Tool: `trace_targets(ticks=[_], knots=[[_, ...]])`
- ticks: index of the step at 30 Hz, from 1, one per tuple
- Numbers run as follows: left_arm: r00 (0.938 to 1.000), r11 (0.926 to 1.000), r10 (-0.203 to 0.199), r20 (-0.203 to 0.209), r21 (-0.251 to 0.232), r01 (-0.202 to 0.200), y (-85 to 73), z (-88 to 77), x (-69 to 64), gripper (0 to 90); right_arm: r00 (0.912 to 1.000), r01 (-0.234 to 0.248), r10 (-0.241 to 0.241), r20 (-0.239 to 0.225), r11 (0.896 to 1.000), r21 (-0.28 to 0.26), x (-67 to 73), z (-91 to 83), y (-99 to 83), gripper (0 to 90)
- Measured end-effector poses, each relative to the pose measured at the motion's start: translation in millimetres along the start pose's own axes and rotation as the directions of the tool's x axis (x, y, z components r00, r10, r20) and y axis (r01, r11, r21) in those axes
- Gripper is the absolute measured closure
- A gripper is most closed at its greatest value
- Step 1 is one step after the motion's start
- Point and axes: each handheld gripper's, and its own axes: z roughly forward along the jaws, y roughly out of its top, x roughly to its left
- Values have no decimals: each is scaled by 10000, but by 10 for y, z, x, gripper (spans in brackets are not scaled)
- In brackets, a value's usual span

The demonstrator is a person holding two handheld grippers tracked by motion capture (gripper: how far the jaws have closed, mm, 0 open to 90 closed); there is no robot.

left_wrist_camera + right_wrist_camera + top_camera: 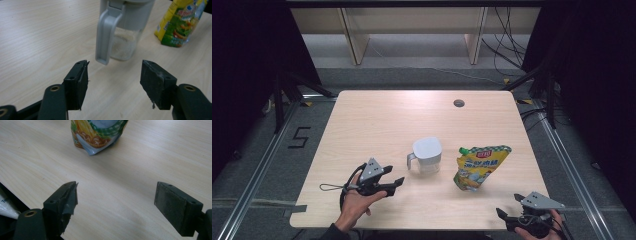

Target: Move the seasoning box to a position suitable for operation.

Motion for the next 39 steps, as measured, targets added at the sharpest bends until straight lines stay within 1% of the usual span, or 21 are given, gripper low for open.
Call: trace_targets(ticks=[2, 3, 6, 7, 8, 10, 12, 15, 17, 19, 21, 22, 25, 27, 29, 32, 34, 35, 36, 37, 39], knots=[[9999, 9999, 63, -87, -136, -64, 43, 78, 39, 412, 9996, -270, 269, -103, 9996, -99, 23, -19, -8, 197], [9998, 9998, 116, -164, -138, -119, 56, 101, 43, 426, 10000, 42, -42, -29, 10000, -1, 3, -30, -3, 197], [9979, 9979, 628, -152, -156, -631, 100, 201, 50, 510, 10000, -4, 4, 23, 9999, -121, 15, -19, -10, 197], [9958, 9958, 911, -100, -97, -912, 113, 237, 42, 519, 9998, -107, 106, -164, 9999, -36, 21, -14, -8, 197], [9928, 9929, 1190, -124, -31, -1191, 131, 272, 31, 529, 9999, -108, 108, 19, 9999, -87, 28, -17, -7, 197], [9889, 9892, 1464, -242, 42, -1464, 157, 337, 21, 543, 9992, -376, 377, -101, 9993, 64, 51, -19, -9, 197], [9881, 9887, 1499, -345, 40, -1499, 171, 394, 25, 557, 9994, -340, 341, -98, 9994, 90, 52, -22, -8, 197], [9810, 9823, 1875, -493, 64, -1874, 184, 445, 55, 578, 9999, -154, 154, 20, 9999, -17, 39, -21, -9, 197], [9815, 9823, 1873, -400, 48, -1872, 190, 466, 62, 591, 9994, -326, 327, -99, 9994, 93, 50, -21, -8, 197], [9759, 9766, 2148, -389, 32, -2148, 211, 493, 61, 610, 10000, 50, -50, 0, 10000, -66, 17, -7, -8, 198], [9779, 9787, 2054, -394, 53, -2053, 221, 516, 42, 618, 10000, 69, -69, -63, 10000, -17, 21, -7, -9, 200], [9729, 9736, 2282, -371, 36, -2283, 234, 529, 49, 623, 10000, -28, 28, -19, 10000, -31, 30, -8, -8, 200], [9734, 9742, 2259, -384, 58, -2258, 244, 563, 45, 646, 9999, 133, -133, 17, 9999, 5, 23, -8, -9, 203], [9770, 9774, 2114, -296, 49, -2113, 242, 587, 41, 659, 9998, -137, 138, -107, 9998, 148, 39, -7, -11, 204], [9756, 9760, 2175, -296, 20, -2175, 251, 594, 51, 664, 9999, 152, -153, 62, 9998, 87, 21, -9, -8, 206], [9781, 9784, 2068, -225, 56, -2067, 253, 590, 58, 671, 9998, 178, -179, 39, 9998, 87, 22, -8, -8, 209], [9818, 9818, 1899, -81, 17, -1899, 257, 587, 68, 680, 9992, -365, 369, -145, 9990, 264, 63, -8, -13, 211], [9852, 9852, 1711, -35, 16, -1711, 248, 582, 66, 682, 9997, -205, 208, -145, 9996, 210, 53, -3, -13, 211], [9826, 9826, 1858, 36, 15, -1858, 248, 566, 74, 683, 9995, -261, 265, -144, 9993, 259, 56, -6, -14, 212], [9851, 9851, 1719, 56, 62, -1720, 245, 559, 64, 683, 9999, 124, -125, 31, 9998, 148, 23, -9, -10, 212], [9844, 9843, 1757, 25, 168, -1758, 252, 541, 51, 683, 9999, 125, -125, 19, 9998, 146, 21, -9, -10, 212]])
